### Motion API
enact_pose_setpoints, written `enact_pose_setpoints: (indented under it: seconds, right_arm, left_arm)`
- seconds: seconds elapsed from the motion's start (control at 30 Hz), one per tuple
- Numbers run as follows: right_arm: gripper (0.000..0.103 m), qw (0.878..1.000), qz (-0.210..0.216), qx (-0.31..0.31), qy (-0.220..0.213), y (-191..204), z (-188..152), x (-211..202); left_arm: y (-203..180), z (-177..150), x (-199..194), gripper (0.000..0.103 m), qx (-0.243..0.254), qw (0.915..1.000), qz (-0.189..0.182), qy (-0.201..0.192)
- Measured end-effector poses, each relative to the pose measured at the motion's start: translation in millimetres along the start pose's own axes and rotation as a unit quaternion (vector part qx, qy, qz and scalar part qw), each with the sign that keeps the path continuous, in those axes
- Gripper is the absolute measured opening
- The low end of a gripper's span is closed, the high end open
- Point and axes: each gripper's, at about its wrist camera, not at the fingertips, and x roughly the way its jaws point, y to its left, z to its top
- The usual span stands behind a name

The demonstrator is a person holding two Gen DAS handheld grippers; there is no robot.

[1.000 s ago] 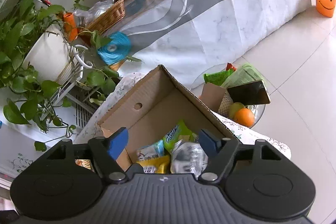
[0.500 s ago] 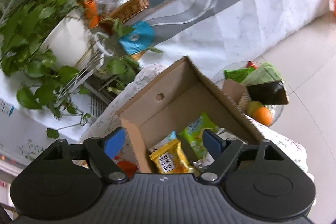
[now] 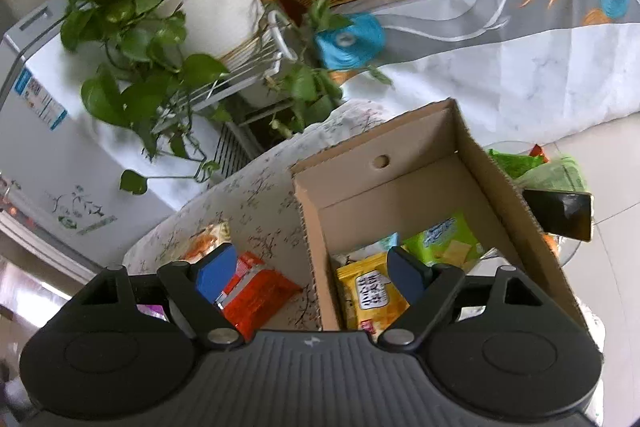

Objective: Organize snacks

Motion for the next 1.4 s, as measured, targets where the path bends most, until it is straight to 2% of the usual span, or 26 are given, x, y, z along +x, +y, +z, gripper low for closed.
enact_pose_setpoints:
  seconds: [0.07,0.13,0.17,0.23,0.33,0.43,0.5,0.63,0.7,0.73,0.77,0.8,0.83,0.9,0.93,0.97,1.0,1.03,1.07,1.17,1.2,1.23,1.27,1.33,1.4]
  right_arm:
    - [0.087,1.000,0.004,0.002,0.001,-0.2,1.0,0.4]
    - [0.087,1.000,0.005,0.003,-0.001,-1.9,1.7,-1.4]
    - [0.087,1.000,0.004,0.004,-0.001,-2.0,1.3,-1.8]
    - [0.087,1.000,0.001,0.007,-0.002,-4.8,1.1,-3.0]
    - [0.087,1.000,-0.001,0.014,-0.005,-9.6,1.1,-7.0]
    - [0.087,1.000,-0.002,0.019,-0.007,-12.3,0.7,-10.1]
    - [0.087,1.000,0.000,0.022,-0.009,-14.3,1.0,-12.3]
    - [0.087,1.000,0.001,0.027,-0.005,-16.7,0.0,-12.7]
    - [0.087,1.000,0.002,0.023,0.007,-16.1,-0.7,-9.8]
    - [0.087,1.000,-0.001,0.021,0.014,-15.4,-1.1,-6.9]
    - [0.087,1.000,-0.006,0.020,0.019,-15.0,-1.7,-4.6]
    - [0.087,0.999,-0.013,0.018,0.026,-14.4,-2.3,-2.2]
    - [0.087,0.999,-0.017,0.015,0.031,-14.0,-3.2,0.3]
    - [0.087,0.999,-0.020,0.016,0.046,-14.2,-5.2,5.2]
    - [0.087,0.998,-0.018,0.018,0.056,-14.2,-6.3,8.4]
    - [0.085,0.997,-0.014,0.021,0.066,-14.1,-7.2,11.8]
    - [0.084,0.997,-0.010,0.023,0.075,-13.8,-8.7,14.2]
    - [0.081,0.996,-0.004,0.025,0.085,-13.6,-9.8,16.7]
    - [0.079,0.995,0.007,0.026,0.096,-12.7,-11.3,18.6]
    - [0.077,0.991,0.063,-0.006,0.118,-1.5,-16.8,17.9]
    - [0.077,0.989,0.075,-0.030,0.120,5.5,-19.4,16.5]
    - [0.077,0.988,0.077,-0.060,0.117,14.4,-24.5,14.2]
    - [0.077,0.987,0.072,-0.086,0.114,21.3,-29.7,12.2]
    - [0.077,0.982,0.062,-0.137,0.117,33.1,-43.6,9.3]
    - [0.077,0.977,0.059,-0.170,0.117,40.0,-56.1,7.5]
  left_arm:
    - [-9.6,-14.3,7.3,0.089,0.048,0.9987,-0.002,0.017]
    - [-22.0,-30.5,10.7,0.089,0.113,0.9929,-0.030,0.021]
    - [-31.8,-40.2,14.1,0.090,0.166,0.9841,-0.054,0.031]
    - [-46.2,-56.0,17.6,0.089,0.234,0.9698,-0.059,0.036]
    - [-61.1,-75.0,26.7,0.090,0.295,0.9503,-0.086,0.049]
    - [-69.1,-84.0,36.3,0.089,0.309,0.9458,-0.091,0.044]
    - [-76.4,-88.6,43.6,0.090,0.332,0.9359,-0.108,0.045]
    - [-87.4,-98.8,57.8,0.090,0.359,0.9246,-0.116,0.048]
    - [-91.5,-104.1,67.0,0.092,0.375,0.9194,-0.107,0.052]
    - [-92.5,-108.5,71.0,0.087,0.382,0.9176,-0.098,0.053]
    - [-93.1,-109.6,75.6,0.073,0.382,0.9180,-0.089,0.055]
    - [-91.7,-109.1,76.2,0.072,0.374,0.9205,-0.095,0.059]
    - [-89.8,-106.3,75.2,0.065,0.361,0.9246,-0.105,0.061]
    - [-86.3,-99.2,70.7,0.052,0.346,0.9288,-0.119,0.061]
    - [-84.2,-95.9,68.3,0.040,0.341,0.9298,-0.124,0.062]
    - [-82.0,-94.5,66.7,0.030,0.336,0.9320,-0.120,0.061]
    - [-78.7,-93.1,65.6,0.027,0.329,0.9352,-0.117,0.060]
    - [-74.9,-91.2,64.6,0.016,0.319,0.9392,-0.111,0.060]
    - [-70.4,-89.4,63.8,0.010,0.308,0.9439,-0.098,0.065]
    - [-54.2,-80.0,57.8,0.014,0.262,0.9570,-0.084,0.092]
    - [-47.6,-76.8,55.3,0.023,0.240,0.9621,-0.080,0.103]
    - [-39.9,-74.6,50.3,0.030,0.214,0.9681,-0.071,0.110]
    - [-31.6,-73.4,43.2,0.031,0.190,0.9738,-0.061,0.110]
    - [-19.5,-72.5,28.0,0.032,0.167,0.9792,-0.055,0.102]
    - [-14.4,-75.6,12.0,0.041,0.163,0.9820,-0.010,0.094]
